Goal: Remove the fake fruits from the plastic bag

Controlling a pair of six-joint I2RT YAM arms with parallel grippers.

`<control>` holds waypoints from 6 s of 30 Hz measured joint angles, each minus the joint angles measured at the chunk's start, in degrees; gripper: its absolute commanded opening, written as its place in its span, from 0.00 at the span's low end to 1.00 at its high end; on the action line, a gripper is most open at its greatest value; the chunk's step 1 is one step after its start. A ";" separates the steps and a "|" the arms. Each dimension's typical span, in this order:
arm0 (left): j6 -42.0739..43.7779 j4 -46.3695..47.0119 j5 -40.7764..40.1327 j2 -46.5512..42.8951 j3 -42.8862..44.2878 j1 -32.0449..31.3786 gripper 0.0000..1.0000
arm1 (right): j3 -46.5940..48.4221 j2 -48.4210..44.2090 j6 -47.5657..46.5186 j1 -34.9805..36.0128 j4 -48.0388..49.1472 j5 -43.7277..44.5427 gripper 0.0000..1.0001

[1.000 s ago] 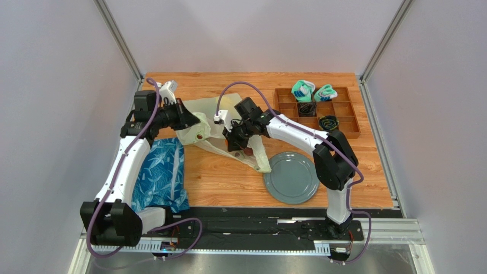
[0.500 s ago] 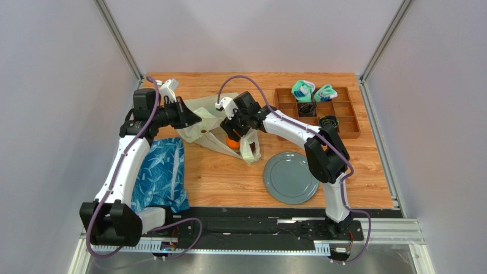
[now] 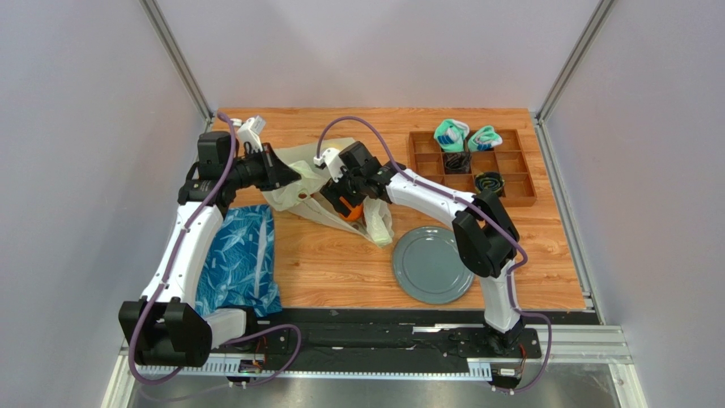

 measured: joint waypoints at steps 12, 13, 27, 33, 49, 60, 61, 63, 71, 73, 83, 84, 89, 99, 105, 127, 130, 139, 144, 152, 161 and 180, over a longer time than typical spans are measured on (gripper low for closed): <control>1.97 -5.81 3.89 -9.77 -1.14 0.42 0.00 | -0.02 0.00 3.87 0.11 -0.20 3.98 0.74; 2.38 -6.40 4.74 -11.96 -1.51 0.50 0.00 | -0.07 0.00 3.91 0.11 -0.17 3.98 0.74; 1.44 -6.91 7.72 -16.57 -16.02 0.50 0.00 | -4.66 -0.37 4.20 2.23 -0.50 4.68 0.71; 1.14 -5.55 7.91 -15.69 -16.37 0.44 0.00 | -10.08 -4.17 3.56 2.51 -0.28 5.73 0.75; 0.66 -3.48 8.17 -14.32 -16.35 0.07 0.00 | -16.55 -6.40 -4.00 1.57 1.75 14.56 0.81; 0.87 -2.60 8.15 -11.10 -14.14 0.07 0.00 | -22.27 -8.39 -7.50 1.46 1.44 15.82 0.52; 0.90 -2.43 8.13 -10.86 -13.84 0.07 0.00 | -22.56 -8.92 -7.93 1.46 1.16 15.56 0.45; 0.90 -2.19 8.13 -10.47 -13.29 0.07 0.00 | -22.58 -9.94 -8.68 1.46 0.55 14.58 0.39; 1.07 -1.55 7.85 -8.17 -11.72 0.04 0.00 | -16.81 -18.86 -10.21 1.46 -8.87 0.17 0.35; 1.07 -1.53 7.65 -7.34 -11.04 0.04 0.00 | -16.39 -23.41 -10.86 1.31 -11.37 -3.78 0.35; 2.14 -3.26 7.45 -6.64 -9.42 0.04 0.00 | -32.76 -48.78 -10.56 -8.61 -19.67 -2.54 0.36; 2.67 -3.85 7.48 -6.64 -9.05 0.04 0.00 | -34.47 -48.87 -10.54 -9.92 -20.31 -1.75 0.37; 9.09 -10.01 9.25 -5.18 -4.52 0.07 0.00 | -43.39 -44.24 -10.19 -12.61 -21.18 1.53 0.38; 17.86 -16.52 9.55 -3.72 -3.37 5.01 0.00 | -43.47 -36.33 -6.03 -13.81 -17.25 7.56 1.00; 13.86 -15.61 12.22 -10.08 -8.50 4.98 0.00 | -36.63 -36.28 -5.92 -13.97 -21.11 3.56 1.00; 6.38 -16.26 28.50 -22.82 -18.03 5.01 0.00 | -13.38 -11.54 13.38 -0.70 -8.46 -18.88 0.68; 9.07 -20.37 28.92 -25.16 -18.08 5.01 0.00 | -11.47 -9.64 16.22 -0.70 -7.50 -17.42 0.70; 11.26 -24.48 26.97 -25.42 -18.05 5.07 0.21 | -8.33 -8.35 20.68 -0.70 -6.78 -8.50 0.80; 10.84 -24.46 26.82 -23.76 -18.05 5.07 0.18 | -6.58 -6.38 22.47 -0.70 -6.95 -4.31 0.81; 10.16 -23.76 25.79 -23.39 -18.05 5.18 0.07 | -6.91 -6.12 24.48 -0.70 -6.51 -4.61 0.82; 7.91 -22.86 29.49 -22.95 -19.37 5.27 0.00 | -9.70 -7.32 25.66 -2.64 -6.43 -13.07 0.82; 7.98 -27.21 30.80 -24.04 -19.34 4.46 0.00 | -14.91 -10.05 27.21 -3.45 -4.50 -11.52 0.88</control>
